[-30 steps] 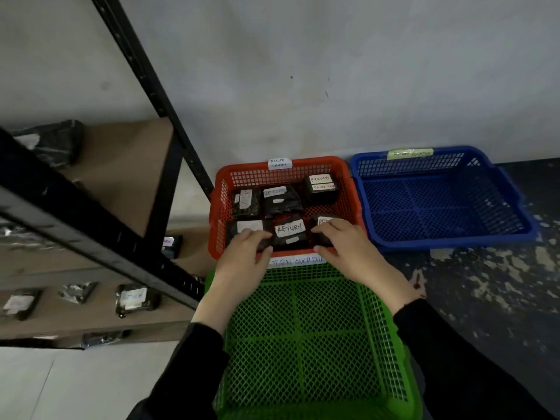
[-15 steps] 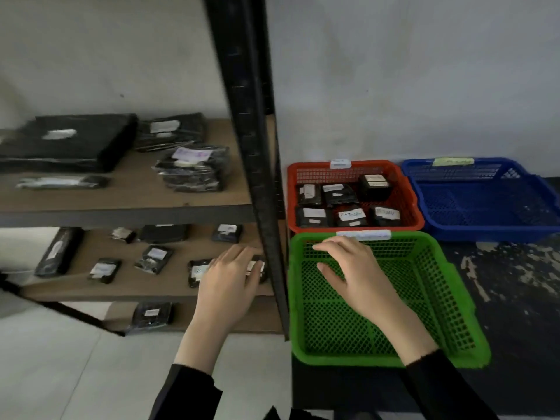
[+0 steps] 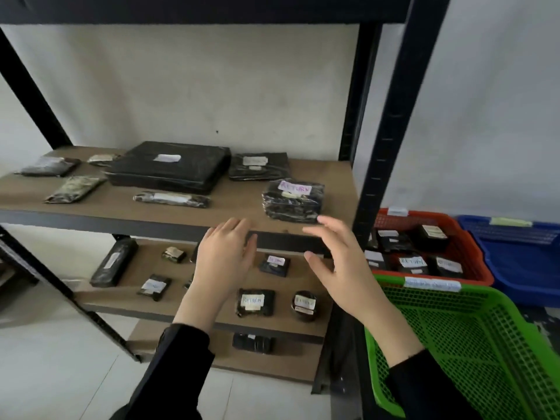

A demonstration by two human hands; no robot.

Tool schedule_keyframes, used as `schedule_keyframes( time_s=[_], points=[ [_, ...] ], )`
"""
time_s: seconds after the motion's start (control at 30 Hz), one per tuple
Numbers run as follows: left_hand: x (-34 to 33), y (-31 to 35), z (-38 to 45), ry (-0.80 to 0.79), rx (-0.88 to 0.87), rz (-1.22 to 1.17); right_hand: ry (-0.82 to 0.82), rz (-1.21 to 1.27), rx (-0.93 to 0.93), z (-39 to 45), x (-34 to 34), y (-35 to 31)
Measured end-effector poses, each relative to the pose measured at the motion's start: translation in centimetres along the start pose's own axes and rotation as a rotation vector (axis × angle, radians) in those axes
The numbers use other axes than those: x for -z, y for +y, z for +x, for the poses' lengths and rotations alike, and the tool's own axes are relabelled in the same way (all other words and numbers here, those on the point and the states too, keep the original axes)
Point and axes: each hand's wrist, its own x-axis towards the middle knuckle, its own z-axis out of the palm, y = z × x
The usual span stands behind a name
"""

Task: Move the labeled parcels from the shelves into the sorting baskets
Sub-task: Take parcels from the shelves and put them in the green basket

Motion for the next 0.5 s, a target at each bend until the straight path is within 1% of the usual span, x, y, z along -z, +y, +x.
schedule_keyframes(
  time_s=[0.1,0.17,0.23,0.27,0.3,0.37,0.43,0.5],
  points=[
    [-0.7,-1.4,4.1,0.06,0.073,-0.18,0.139,0.057,-0.027,3.8,-0.7,0.3],
    [-1.8,-2.5,7.1,0.093,0.122,-0.258,0.231,0.093,-0.082,6.2,-1.3,0.6],
    [-3.5,-3.8,10.1,0.069,0.2,-0.27,0.279,0.089,-0.185,8.4,-1.7,1.2],
    [-4.4,-4.4,11.6,0.042,0.242,-0.26,0.273,0.079,-0.243,9.3,-2.0,1.6],
    [-5.2,-4.9,12.9,0.017,0.269,-0.239,0.246,0.084,-0.298,10.1,-2.2,2.1],
    [-6.5,-5.8,15.3,-0.002,0.261,-0.137,0.173,0.127,-0.403,11.3,-2.7,3.3],
    [-7.3,-6.4,17.5,-0.017,0.236,0.024,0.12,0.125,-0.502,11.7,-3.3,4.7],
    [-8.0,-6.9,19.4,-0.078,0.222,0.198,0.1,0.104,-0.573,11.5,-3.8,5.8]
  ],
)
